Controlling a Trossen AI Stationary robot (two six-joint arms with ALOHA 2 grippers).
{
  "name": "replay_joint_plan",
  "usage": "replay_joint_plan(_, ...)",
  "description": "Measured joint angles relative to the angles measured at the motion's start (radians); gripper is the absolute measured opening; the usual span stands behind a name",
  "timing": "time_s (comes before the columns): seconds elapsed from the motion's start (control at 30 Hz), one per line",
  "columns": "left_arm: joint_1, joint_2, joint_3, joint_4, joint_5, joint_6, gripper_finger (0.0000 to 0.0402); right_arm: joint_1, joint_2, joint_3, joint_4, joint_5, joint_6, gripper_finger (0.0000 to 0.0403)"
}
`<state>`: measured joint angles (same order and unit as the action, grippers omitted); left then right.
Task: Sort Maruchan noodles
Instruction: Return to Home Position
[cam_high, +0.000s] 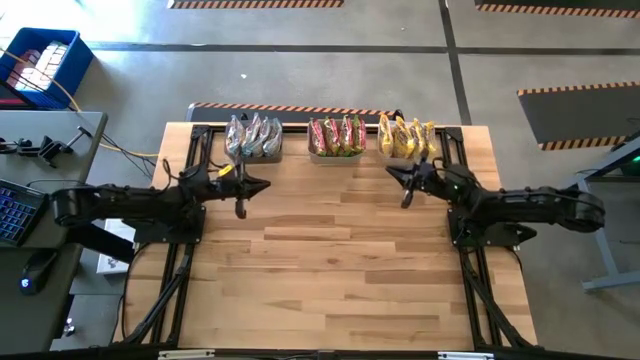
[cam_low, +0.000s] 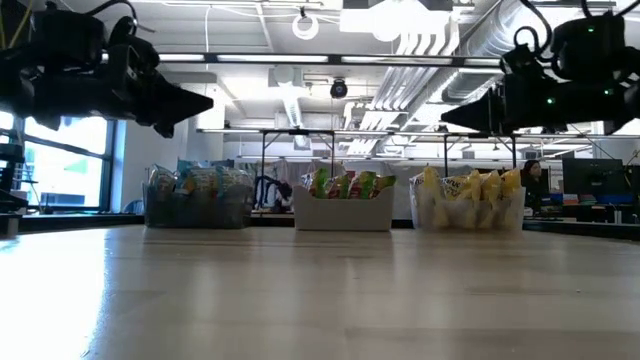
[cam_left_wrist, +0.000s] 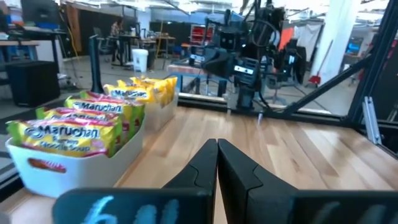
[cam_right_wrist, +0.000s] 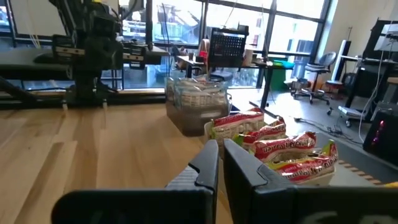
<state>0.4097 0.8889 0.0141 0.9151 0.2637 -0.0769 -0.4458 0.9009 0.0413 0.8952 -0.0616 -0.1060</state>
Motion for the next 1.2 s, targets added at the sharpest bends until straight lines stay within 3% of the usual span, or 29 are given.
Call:
replay_joint_plan(0.9,0.145,-0.506,-0.003,-0.502,-0.02,-0.018,0.0003,0.0,-0.253,-0.032,-0.216,0.032,-0.005,0.0009)
replay_joint_plan(1.2,0.232,-0.763,-0.003,-0.774,-0.14,-0.024,0.0003,0.0,-0.359,-0.032,-0.318,0.039,0.021,0.0009)
